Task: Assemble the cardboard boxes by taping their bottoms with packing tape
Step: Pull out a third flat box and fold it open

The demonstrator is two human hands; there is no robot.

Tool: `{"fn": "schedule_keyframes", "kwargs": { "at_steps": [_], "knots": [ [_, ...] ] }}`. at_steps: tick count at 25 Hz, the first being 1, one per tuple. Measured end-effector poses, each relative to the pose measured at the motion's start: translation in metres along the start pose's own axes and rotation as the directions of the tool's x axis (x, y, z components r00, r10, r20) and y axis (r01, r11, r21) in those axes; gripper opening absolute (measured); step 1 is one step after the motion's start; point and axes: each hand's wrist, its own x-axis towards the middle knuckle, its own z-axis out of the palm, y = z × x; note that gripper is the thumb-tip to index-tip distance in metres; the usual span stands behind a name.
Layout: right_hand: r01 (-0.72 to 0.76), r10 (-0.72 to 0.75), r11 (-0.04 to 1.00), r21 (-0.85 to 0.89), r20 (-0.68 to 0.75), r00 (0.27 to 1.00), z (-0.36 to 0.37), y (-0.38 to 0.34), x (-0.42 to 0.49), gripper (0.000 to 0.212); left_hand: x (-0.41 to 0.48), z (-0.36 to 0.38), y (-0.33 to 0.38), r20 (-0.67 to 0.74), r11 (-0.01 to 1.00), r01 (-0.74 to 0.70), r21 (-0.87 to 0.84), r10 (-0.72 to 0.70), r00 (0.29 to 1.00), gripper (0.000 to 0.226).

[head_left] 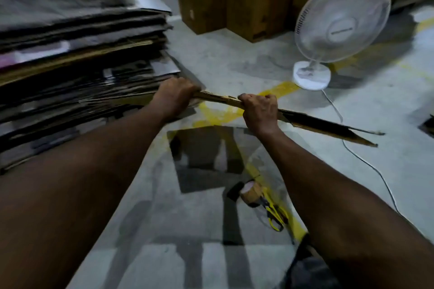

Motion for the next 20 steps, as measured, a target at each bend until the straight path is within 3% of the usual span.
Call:
{"fn": "schedule_keyframes", "kwargs": {
  "at_steps": [2,8,11,17,20],
  "knots": [
    [0.071,-0.071,0.997,-0.012,-0.007,0.997,-0.015,-0.043,0.006,0.031,-0.042,-0.027,-0.023,-0.061,0.997,0.043,0.063,-0.04,0.997,0.02],
    [0.282,-0.283,0.959,-0.031,-0.025,0.959,-0.035,-0.172,-0.011,0.006,-0.196,-0.062,-0.077,0.076,0.937,0.324,0.13,-0.335,0.939,0.008],
    [0.381,-0.38,0.925,0.004,0.078,0.922,-0.026,-0.214,-0.034,0.012,-0.253,-0.063,-0.08,0.168,0.901,0.405,0.154,-0.428,0.888,0.018],
    [0.489,-0.489,0.87,0.062,0.224,0.843,0.009,-0.249,-0.096,0.014,-0.339,-0.039,-0.075,0.339,0.865,0.488,0.116,-0.496,0.799,0.017],
    [0.506,-0.505,0.861,0.057,0.214,0.836,0.022,-0.254,-0.108,0.014,-0.356,-0.025,-0.079,0.342,0.841,0.532,0.1,-0.531,0.775,0.019]
  ]
}}
